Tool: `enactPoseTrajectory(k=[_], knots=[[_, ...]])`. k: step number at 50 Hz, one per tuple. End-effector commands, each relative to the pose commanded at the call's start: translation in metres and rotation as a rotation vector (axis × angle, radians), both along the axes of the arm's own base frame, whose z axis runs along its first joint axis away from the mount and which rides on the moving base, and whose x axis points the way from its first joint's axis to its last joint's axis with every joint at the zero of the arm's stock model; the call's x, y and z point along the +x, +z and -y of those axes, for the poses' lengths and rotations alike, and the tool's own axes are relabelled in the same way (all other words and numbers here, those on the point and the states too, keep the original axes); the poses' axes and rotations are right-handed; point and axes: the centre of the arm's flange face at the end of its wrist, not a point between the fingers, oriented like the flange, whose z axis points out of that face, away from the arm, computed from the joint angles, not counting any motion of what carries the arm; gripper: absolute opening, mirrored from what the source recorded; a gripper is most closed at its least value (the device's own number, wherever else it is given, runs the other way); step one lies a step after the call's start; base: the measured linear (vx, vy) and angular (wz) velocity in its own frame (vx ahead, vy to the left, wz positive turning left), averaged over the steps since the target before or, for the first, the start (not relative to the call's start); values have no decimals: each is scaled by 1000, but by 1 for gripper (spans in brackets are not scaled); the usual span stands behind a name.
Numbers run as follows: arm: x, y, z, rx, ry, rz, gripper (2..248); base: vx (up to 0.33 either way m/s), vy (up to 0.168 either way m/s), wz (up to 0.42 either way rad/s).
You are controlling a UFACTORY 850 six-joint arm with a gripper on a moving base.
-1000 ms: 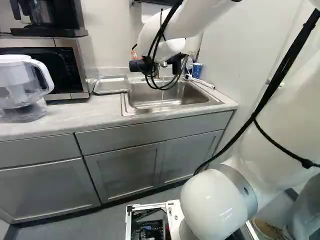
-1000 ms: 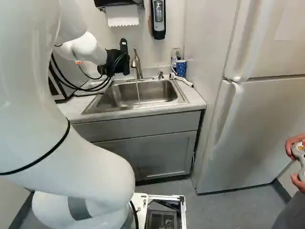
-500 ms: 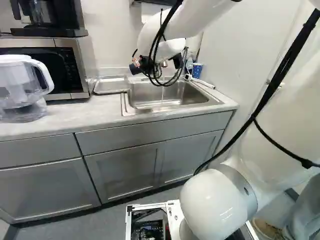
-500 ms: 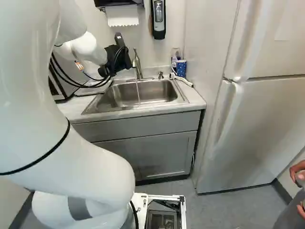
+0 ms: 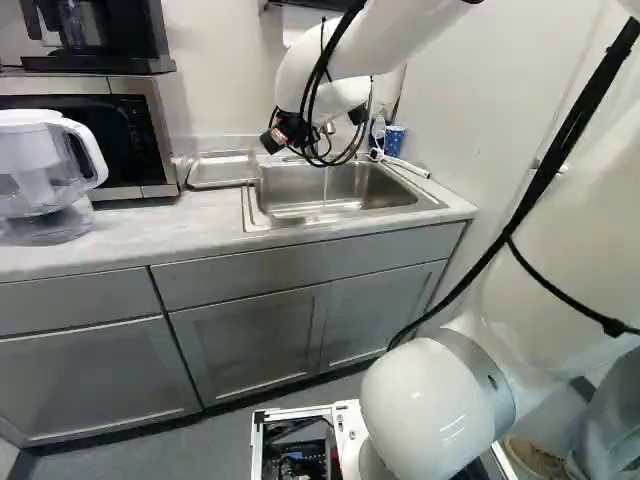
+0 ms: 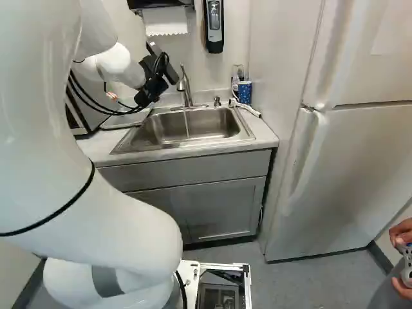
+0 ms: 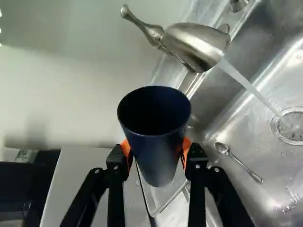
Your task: Rinse the cup and place it in the tray
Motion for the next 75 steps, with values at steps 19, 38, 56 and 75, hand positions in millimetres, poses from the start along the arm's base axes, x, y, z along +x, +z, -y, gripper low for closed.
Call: enactPoseTrajectory(k=[19, 38, 56, 75], knots=[[0, 0, 0, -175, 83, 50, 121, 0, 0, 0], [0, 0, 0, -350, 167, 99, 121, 0, 0, 0], [0, 0, 0, -515, 245, 146, 121, 0, 0, 0], [0, 0, 0, -690, 328, 195, 121, 0, 0, 0]])
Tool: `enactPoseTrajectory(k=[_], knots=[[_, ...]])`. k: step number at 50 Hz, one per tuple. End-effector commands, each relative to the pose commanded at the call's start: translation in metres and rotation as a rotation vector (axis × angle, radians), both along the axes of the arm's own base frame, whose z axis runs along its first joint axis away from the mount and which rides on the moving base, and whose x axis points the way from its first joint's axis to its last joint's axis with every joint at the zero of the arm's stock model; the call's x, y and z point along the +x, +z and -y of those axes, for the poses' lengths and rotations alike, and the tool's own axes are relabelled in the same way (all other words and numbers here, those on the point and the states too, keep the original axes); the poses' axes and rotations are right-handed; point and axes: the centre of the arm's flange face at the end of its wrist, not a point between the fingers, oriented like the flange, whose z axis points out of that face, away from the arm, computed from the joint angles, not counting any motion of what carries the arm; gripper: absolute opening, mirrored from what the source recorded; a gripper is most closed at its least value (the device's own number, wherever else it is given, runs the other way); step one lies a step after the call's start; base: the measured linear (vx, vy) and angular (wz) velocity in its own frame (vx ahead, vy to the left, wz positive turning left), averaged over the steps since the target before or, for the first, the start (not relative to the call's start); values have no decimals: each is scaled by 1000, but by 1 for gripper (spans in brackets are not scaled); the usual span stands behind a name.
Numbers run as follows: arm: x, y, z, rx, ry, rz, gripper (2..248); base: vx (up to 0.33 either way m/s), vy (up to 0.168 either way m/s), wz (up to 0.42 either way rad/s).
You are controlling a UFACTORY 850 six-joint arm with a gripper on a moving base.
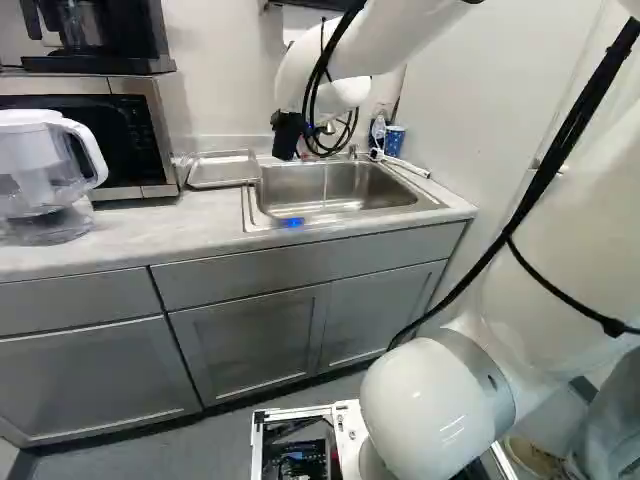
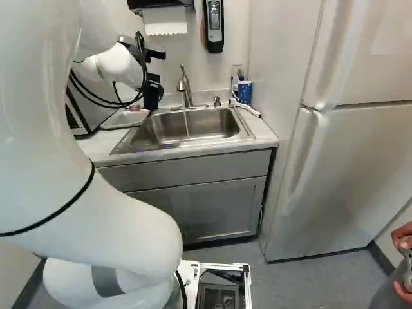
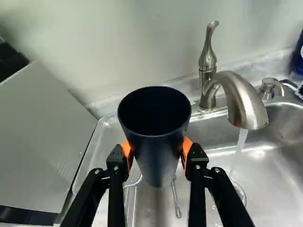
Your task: Rinse the cup and place it in the tray
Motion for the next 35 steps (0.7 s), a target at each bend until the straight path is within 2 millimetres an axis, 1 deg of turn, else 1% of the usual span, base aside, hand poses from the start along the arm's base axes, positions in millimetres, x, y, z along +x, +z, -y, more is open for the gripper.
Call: enactPoseTrajectory(k=[21, 35], knots=[[0, 0, 0, -193, 92, 55, 121, 0, 0, 0], [0, 0, -1, -193, 94, 55, 121, 0, 0, 0]])
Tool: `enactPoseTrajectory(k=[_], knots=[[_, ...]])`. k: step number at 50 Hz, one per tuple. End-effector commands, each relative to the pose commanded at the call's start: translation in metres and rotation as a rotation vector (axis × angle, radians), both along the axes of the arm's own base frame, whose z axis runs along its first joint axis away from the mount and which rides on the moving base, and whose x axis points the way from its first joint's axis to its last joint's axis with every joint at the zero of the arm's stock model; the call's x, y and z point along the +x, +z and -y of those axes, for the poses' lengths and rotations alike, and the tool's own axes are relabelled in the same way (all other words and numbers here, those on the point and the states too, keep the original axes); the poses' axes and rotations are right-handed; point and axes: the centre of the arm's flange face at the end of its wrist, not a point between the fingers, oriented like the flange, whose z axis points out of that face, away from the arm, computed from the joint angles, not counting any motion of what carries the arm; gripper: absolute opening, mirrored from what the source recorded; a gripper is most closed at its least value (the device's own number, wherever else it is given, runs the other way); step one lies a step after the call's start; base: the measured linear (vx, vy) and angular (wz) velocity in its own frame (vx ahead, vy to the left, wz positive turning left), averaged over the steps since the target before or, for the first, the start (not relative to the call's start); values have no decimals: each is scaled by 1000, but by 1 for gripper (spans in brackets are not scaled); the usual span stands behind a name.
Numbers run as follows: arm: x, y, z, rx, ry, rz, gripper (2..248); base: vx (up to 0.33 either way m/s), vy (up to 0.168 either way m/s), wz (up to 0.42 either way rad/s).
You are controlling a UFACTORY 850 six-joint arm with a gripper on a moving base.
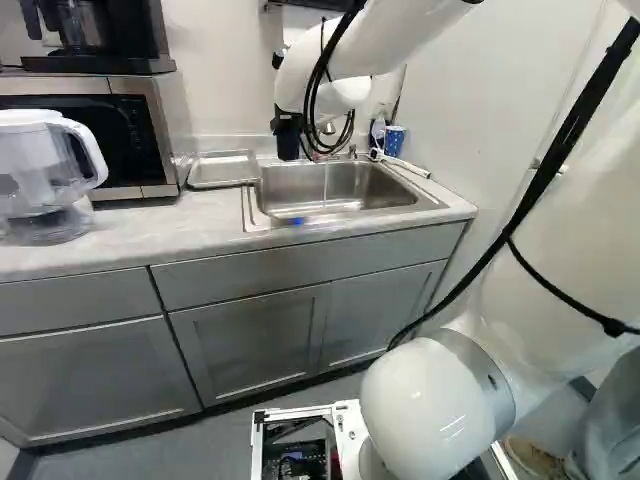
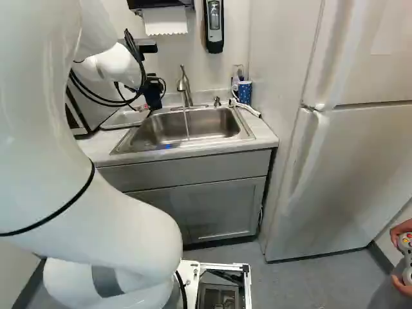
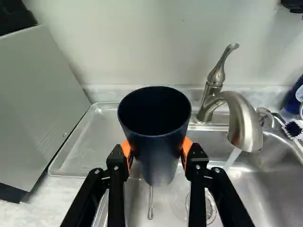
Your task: Rinse the cup and place it in the tray
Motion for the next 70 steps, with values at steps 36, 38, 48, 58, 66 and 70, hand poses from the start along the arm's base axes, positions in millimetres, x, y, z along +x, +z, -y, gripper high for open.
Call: enactPoseTrajectory(k=[36, 38, 48, 58, 66, 70], knots=[[13, 11, -53, 34, 87, 113, 121, 0, 0, 0], [14, 11, -56, 37, 91, 120, 121, 0, 0, 0], [20, 6, -73, 44, 115, 140, 121, 0, 0, 0], [28, -5, -90, 39, 138, 123, 121, 0, 0, 0], [37, -14, -105, 34, 154, 108, 121, 0, 0, 0], [43, -19, -112, 32, 161, 101, 121, 0, 0, 0]])
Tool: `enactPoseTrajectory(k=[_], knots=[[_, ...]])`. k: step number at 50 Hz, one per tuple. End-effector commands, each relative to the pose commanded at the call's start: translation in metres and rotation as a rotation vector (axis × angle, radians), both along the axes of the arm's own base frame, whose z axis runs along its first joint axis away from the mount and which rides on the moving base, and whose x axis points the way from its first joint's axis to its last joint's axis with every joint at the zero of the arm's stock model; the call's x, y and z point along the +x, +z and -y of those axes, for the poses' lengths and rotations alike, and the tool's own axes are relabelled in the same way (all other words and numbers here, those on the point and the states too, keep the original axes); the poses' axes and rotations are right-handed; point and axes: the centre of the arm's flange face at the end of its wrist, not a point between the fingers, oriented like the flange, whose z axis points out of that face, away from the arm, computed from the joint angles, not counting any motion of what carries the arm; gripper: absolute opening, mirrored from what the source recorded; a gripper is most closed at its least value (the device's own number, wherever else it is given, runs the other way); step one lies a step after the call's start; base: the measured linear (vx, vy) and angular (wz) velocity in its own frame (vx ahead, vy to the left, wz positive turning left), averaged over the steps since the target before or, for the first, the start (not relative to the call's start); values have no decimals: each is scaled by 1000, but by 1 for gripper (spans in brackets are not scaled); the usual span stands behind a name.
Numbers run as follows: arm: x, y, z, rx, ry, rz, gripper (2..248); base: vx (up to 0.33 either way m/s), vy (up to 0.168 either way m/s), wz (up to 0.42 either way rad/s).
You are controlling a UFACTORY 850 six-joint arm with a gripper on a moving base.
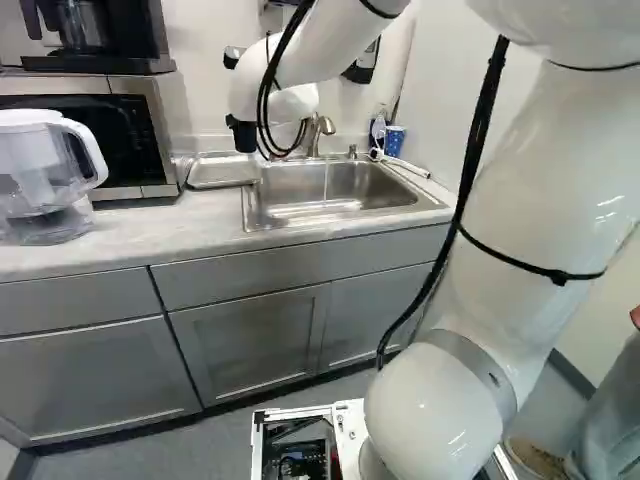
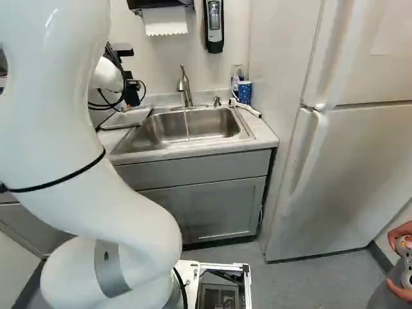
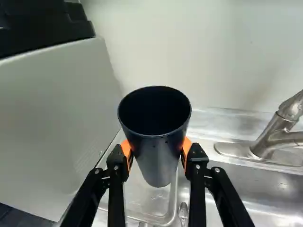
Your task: Rinse the cup and place it in the tray
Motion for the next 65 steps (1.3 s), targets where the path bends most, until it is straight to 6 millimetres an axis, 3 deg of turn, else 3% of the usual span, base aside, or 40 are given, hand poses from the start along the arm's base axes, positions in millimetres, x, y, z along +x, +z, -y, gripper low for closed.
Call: enactPoseTrajectory(k=[8, 52, 65], knots=[[13, -10, -12, -6, 9, -12, 121, 0, 0, 0], [19, -60, -16, -47, 10, -92, 121, 0, 0, 0], [19, -60, -16, -47, 10, -92, 121, 0, 0, 0]])
